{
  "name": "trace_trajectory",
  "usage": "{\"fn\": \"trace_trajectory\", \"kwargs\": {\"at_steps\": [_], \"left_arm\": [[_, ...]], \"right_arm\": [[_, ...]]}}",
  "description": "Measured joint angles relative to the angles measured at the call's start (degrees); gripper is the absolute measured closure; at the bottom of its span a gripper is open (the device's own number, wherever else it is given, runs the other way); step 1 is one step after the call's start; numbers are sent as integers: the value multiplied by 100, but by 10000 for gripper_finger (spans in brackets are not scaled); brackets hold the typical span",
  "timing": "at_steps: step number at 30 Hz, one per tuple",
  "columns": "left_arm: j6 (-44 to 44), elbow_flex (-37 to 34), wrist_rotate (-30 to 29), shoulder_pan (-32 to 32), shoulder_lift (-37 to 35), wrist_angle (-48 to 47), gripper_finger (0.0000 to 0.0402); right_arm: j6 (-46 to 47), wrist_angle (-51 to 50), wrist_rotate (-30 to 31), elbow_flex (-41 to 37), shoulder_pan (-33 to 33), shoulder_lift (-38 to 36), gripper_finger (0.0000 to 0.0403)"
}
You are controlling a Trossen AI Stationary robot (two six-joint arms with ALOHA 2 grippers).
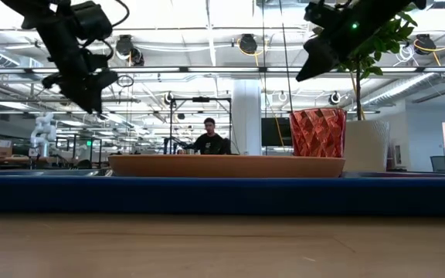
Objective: Pick and place plate/cup/fork/spoon on tray
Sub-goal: Put the blue fork on the blue serving tray to the left of the orange plate
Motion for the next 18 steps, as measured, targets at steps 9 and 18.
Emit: {"fn": "trace_trajectory", "kwargs": {"at_steps": [9, 18], "left_arm": [[-768, -4, -126, -14, 941, -693, 257], [-811, -4, -304, 118, 2111, -1129, 257]], "right_arm": [[-177, 461, -3, -197, 282, -263, 277], [-814, 900, -1, -237, 362, -284, 277]]}}
